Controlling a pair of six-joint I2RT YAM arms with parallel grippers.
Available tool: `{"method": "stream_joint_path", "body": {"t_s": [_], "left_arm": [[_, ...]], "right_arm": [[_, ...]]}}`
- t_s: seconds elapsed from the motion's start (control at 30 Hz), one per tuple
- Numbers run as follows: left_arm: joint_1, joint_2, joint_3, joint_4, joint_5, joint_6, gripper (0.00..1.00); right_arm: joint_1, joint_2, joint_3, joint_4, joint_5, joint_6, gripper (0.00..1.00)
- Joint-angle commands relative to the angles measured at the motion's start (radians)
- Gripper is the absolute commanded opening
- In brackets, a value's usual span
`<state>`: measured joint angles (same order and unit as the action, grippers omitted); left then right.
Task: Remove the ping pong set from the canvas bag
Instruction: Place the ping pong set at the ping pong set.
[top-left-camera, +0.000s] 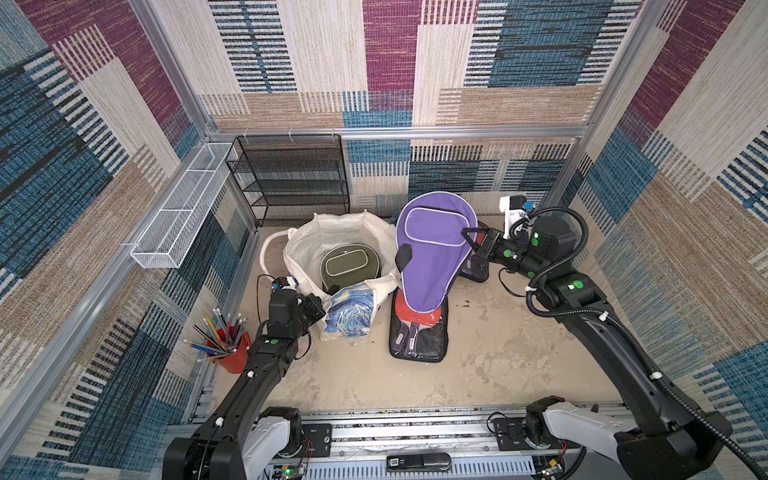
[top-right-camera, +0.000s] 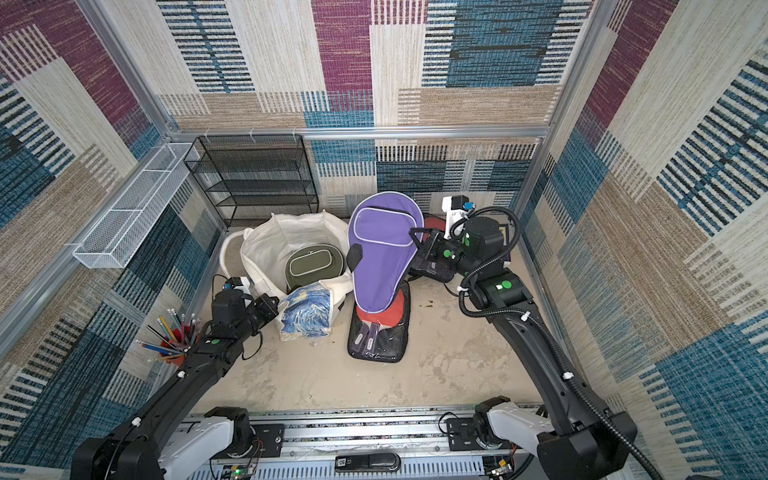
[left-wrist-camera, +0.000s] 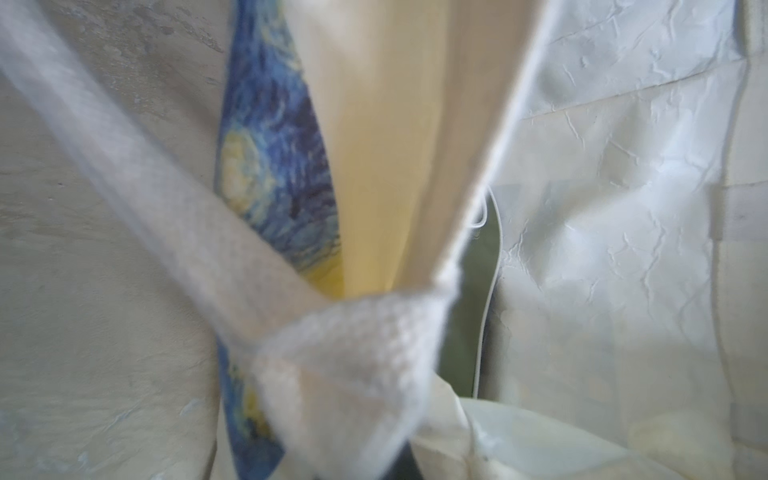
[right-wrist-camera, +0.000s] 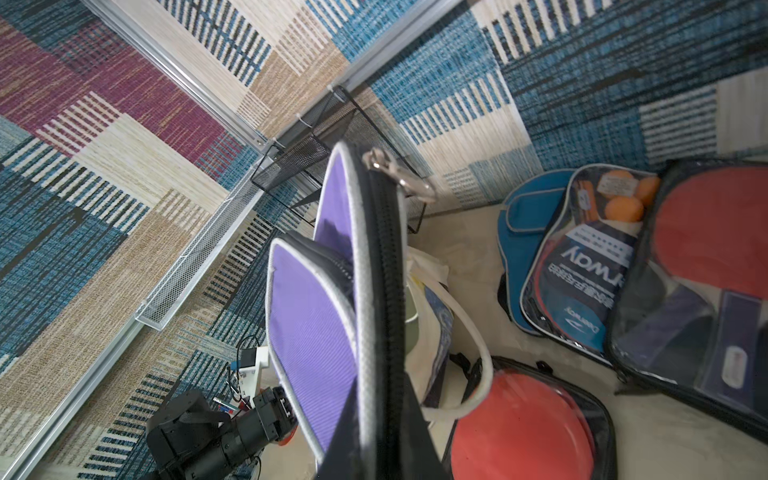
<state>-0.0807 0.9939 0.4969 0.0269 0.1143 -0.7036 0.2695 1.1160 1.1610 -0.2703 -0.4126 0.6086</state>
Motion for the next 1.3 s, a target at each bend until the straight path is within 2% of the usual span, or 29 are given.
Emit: {"method": "stream_joint_path", "body": {"t_s": [0.0,0.3,0.67,0.93,1.27], "left_arm": [[0.003,0.0,0.017,-0.019,-0.045,0.006,0.0],[0.004,-0.013,0.024,-0.036,-0.055,0.013,0.0],[0.003,-0.034,0.022,-0.056,-0.063,0.015,0.0],[0.004,-0.034,0.023,-0.058,-0.062,0.013,0.0],[0.004,-0.019,0.023,-0.049,-0.064,0.017,0.0]], "right_arm": [[-0.063,-0.041,-0.064,-0.009,-0.114,0.052,0.0],[-0.179,-0.084,-0.28,-0.019,-0.195,0.034,0.0],[-0.222,0.002,-0.499,0.156,-0.239,0.038,0.0],[-0.227,0.121,-0.584,0.321,-0.276,0.068,0.0],[-0.234,0.236,-0.617,0.377,-0.215,0.02,0.0]]}}
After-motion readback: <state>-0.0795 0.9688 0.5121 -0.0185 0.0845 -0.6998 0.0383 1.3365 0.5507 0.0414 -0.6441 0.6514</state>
